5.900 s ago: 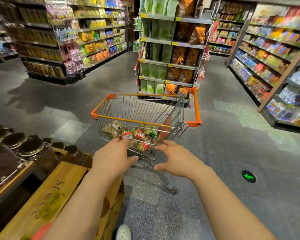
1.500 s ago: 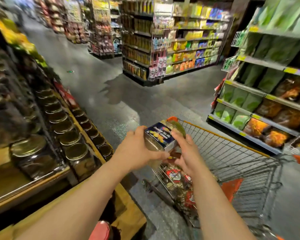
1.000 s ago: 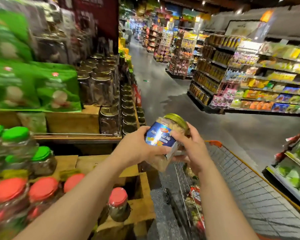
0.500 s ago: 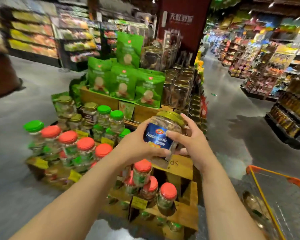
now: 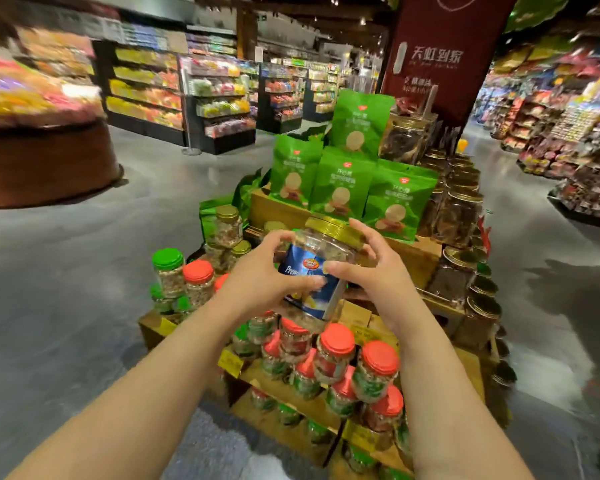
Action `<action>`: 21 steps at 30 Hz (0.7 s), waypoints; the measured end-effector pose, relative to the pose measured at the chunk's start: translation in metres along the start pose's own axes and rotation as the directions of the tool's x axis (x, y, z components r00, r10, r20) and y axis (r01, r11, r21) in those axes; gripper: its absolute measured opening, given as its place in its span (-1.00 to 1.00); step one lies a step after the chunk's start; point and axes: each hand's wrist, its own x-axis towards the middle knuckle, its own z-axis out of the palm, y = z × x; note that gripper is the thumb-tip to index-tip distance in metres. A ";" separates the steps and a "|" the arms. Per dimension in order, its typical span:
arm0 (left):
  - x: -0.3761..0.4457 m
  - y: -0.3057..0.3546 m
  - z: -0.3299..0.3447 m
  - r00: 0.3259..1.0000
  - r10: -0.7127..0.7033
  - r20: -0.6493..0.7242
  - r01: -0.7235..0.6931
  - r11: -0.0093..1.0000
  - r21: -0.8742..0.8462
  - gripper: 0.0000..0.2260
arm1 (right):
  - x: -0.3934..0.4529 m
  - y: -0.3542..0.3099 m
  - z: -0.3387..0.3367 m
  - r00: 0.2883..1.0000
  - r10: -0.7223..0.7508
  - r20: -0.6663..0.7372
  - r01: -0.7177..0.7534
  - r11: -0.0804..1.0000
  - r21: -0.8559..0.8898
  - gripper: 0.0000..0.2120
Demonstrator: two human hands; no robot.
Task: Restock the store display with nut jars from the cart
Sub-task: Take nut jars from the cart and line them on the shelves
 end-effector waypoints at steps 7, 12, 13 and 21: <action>0.024 -0.049 -0.082 0.999 0.027 -0.038 -0.026 0.999 0.035 -0.09 | 0.044 -0.003 0.092 0.999 -0.044 0.000 0.044 0.999 -0.025 -0.07; 0.051 -0.074 -0.117 0.998 0.024 -0.054 -0.024 1.000 0.001 -0.01 | 0.086 0.006 0.133 0.999 0.039 -0.007 -0.039 0.999 -0.002 0.31; 0.057 -0.078 -0.123 0.998 0.034 -0.058 -0.034 0.999 0.004 -0.03 | 0.094 0.008 0.138 0.999 0.046 -0.002 -0.046 0.999 -0.006 0.30; 0.142 -0.110 -0.155 0.992 0.078 -0.099 -0.083 0.996 -0.041 -0.26 | 0.189 0.030 0.156 0.998 0.021 0.053 -0.024 0.998 0.057 0.16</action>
